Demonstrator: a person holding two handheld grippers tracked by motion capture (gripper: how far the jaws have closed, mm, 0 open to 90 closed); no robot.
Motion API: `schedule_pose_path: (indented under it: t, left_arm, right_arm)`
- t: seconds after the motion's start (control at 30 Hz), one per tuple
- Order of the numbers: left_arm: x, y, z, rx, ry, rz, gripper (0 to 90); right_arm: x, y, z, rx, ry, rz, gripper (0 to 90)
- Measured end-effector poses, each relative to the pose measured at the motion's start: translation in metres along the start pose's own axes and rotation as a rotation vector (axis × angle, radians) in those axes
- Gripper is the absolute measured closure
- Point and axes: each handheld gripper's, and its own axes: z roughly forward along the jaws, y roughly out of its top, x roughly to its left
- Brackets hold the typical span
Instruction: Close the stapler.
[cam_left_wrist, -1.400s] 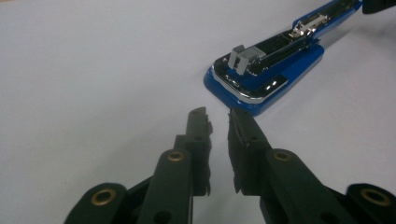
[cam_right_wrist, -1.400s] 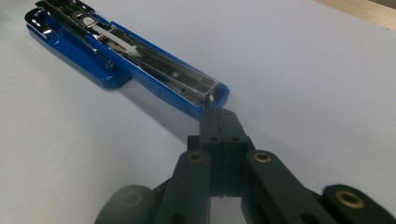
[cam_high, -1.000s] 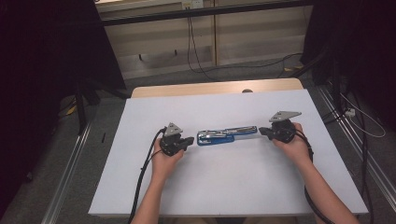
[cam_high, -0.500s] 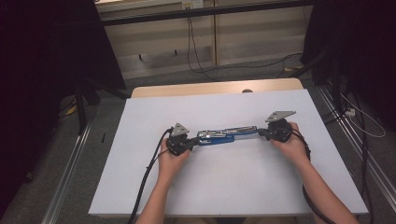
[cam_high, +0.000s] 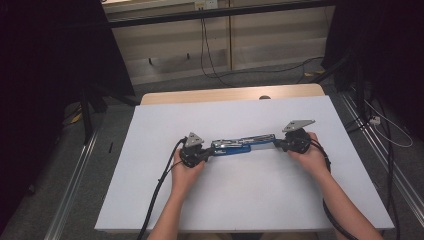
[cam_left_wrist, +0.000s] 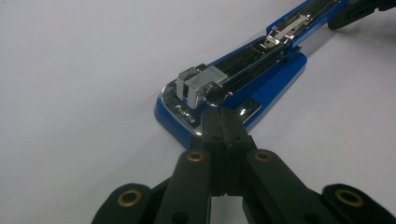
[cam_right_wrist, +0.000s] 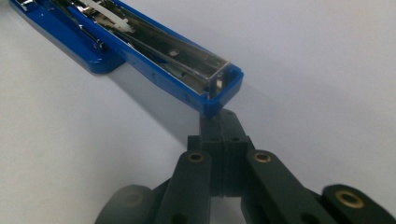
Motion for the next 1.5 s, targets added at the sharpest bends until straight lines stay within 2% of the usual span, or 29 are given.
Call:
schedule_pose_path:
  t: [0.07,0.17,0.27,0.4,0.43,0.47,0.5,0.7,0.97,1.03,1.1,1.2,1.4,1.5]
  left_arm:
    - [0.001,0.0,0.0,-0.003,0.002,-0.006,90.0]
    - [0.002,0.0,-0.001,-0.001,0.018,0.005,90.0]
    - [0.001,0.002,-0.002,-0.021,0.01,-0.009,90.0]
    - [0.001,0.002,0.0,-0.012,0.014,-0.006,90.0]
    - [0.002,0.001,0.001,-0.013,0.019,0.006,90.0]
    - [0.001,0.0,0.001,-0.019,0.016,-0.008,89.9]
    - [0.001,0.001,0.001,-0.017,0.024,-0.002,89.8]
    - [0.001,0.001,0.001,-0.01,0.012,-0.013,89.9]
    - [0.001,0.001,0.001,-0.008,0.023,-0.001,90.0]
    - [0.001,0.0,0.002,0.028,0.039,0.023,90.0]
    - [0.002,-0.003,0.002,0.022,0.034,-0.006,89.7]
    - [0.002,-0.001,0.0,0.013,0.031,0.012,88.6]
    - [0.003,0.0,-0.003,0.003,0.017,-0.01,85.3]
    - [0.003,0.001,-0.005,-0.01,0.006,-0.032,80.0]
  right_arm:
    - [0.0,0.001,0.0,-0.012,0.005,-0.002,90.0]
    - [0.001,0.001,-0.001,-0.017,0.007,-0.005,90.0]
    - [0.0,0.001,-0.001,-0.024,0.012,-0.001,90.0]
    - [0.001,0.002,0.0,-0.027,0.022,-0.001,90.0]
    - [0.002,0.002,0.0,-0.03,0.022,-0.004,90.0]
    - [0.002,0.003,-0.001,-0.035,0.025,-0.001,90.0]
    - [0.002,0.003,-0.001,-0.038,0.027,0.0,90.0]
    - [0.004,0.006,-0.003,-0.058,0.033,-0.004,90.0]
    - [0.006,0.01,-0.004,-0.07,0.035,-0.006,90.0]
    - [0.007,0.01,-0.004,-0.074,0.037,-0.007,90.0]
    - [0.008,0.011,-0.004,-0.072,0.038,-0.013,90.0]
    - [0.009,0.012,-0.004,-0.074,0.041,-0.016,90.0]
    - [0.011,0.011,-0.003,-0.082,0.053,-0.008,90.0]
    - [0.012,0.01,-0.004,-0.098,0.063,0.01,88.0]
